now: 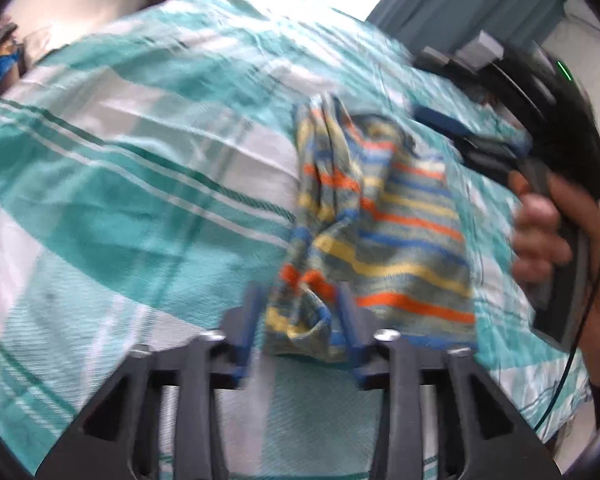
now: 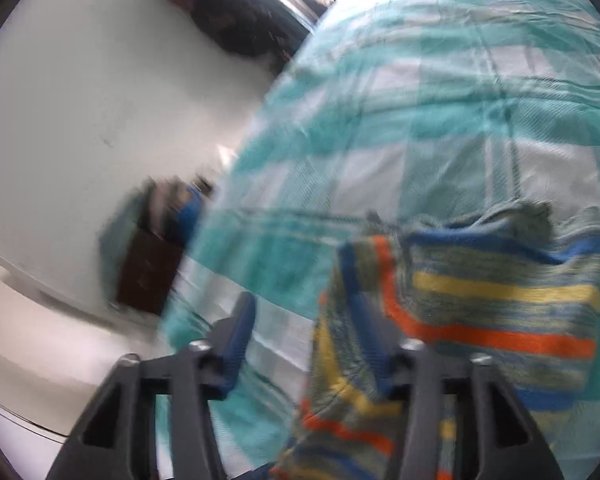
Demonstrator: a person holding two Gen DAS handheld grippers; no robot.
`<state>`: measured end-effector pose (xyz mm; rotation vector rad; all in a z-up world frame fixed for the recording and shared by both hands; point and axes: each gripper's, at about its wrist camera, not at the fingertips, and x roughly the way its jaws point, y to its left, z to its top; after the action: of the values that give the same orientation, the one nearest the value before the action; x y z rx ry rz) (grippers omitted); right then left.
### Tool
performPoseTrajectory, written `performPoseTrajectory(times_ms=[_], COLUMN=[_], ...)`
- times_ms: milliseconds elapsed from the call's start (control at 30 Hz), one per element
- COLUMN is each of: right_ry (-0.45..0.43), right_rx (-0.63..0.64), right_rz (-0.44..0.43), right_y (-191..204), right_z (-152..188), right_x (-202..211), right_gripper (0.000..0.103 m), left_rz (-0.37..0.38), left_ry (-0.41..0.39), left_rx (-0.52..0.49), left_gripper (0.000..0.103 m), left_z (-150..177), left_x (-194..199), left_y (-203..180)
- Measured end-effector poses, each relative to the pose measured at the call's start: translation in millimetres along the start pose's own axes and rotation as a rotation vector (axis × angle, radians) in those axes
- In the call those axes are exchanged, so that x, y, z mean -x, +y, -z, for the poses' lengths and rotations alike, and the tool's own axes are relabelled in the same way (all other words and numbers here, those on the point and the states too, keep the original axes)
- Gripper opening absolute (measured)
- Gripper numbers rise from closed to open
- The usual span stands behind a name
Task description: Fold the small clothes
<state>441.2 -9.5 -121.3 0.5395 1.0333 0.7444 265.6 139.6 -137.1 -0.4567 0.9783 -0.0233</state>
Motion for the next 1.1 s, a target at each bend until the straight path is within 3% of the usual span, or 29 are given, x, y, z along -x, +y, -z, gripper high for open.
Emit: performPoseTrajectory(times_ms=[67,133,233,333,400,433,467,567,633,667,800,867,1000,1033,1067,1100], right_ry=[-0.042,-0.043,0.024,0.076,0.077,0.078,0.078,0.110,0.209,0.190,0.128,0.064,0.003,0.006,0.009,0.017], right_rx=[0.043,0.164,0.324,0.378,0.402,0.405,0.402,0.354,0.323,0.331,0.333,0.336,0.342,0.344,0.342,0.328], right_rz=[0.025,0.157,0.293,0.316,0.306,0.287,0.273,0.239,0.280,0.286,0.270,0.260,0.252,0.249,0.246,0.238], right_y=[-2,-4,-10,-9,-5,-3,-2,-11,-27,-27,-15,-11,-7,-9,-10,-15], right_z=[3,20,63,107,128,136,141,156,171,174,161,144,94,84,73,66], right_x=[35,73,107,119,120,117,111,80,51,51,80,100,108,102,92,81], right_gripper=[0.054,0.053,0.036,0.032,0.032,0.032,0.032,0.033,0.033,0.033,0.033,0.033,0.033,0.033,0.033,0.033], left_rz=[0.012,0.043,0.054,0.028,0.001,0.002,0.006,-0.037,-0.047,-0.052,-0.045,-0.036,-0.045,-0.067,-0.097,-0.164], left_ry=[-0.034,-0.040,-0.019,0.039,0.086,0.100,0.120,0.103,0.106,0.103,0.086,0.038,0.024,0.033,0.042,0.057], left_rx=[-0.001,-0.030,-0.120,-0.166,-0.136,-0.123,-0.116,-0.087,-0.075,-0.091,-0.102,-0.116,-0.180,-0.204,-0.221,-0.235], left_gripper=[0.051,0.050,0.051,0.051,0.046,0.022,0.012,0.010,0.010,0.012,0.025,0.043,0.060,0.060,0.048,0.028], left_z=[-2,-9,-36,-59,-74,-79,-81,-81,-77,-77,-84,-94,-115,-118,-121,-123], left_x=[11,14,-5,-36,-63,-73,-82,-89,-87,-85,-57,-46,-59,-69,-81,-97], left_y=[2,-5,-25,-39,-36,-34,-31,-18,-14,-16,-20,-23,-45,-49,-52,-52])
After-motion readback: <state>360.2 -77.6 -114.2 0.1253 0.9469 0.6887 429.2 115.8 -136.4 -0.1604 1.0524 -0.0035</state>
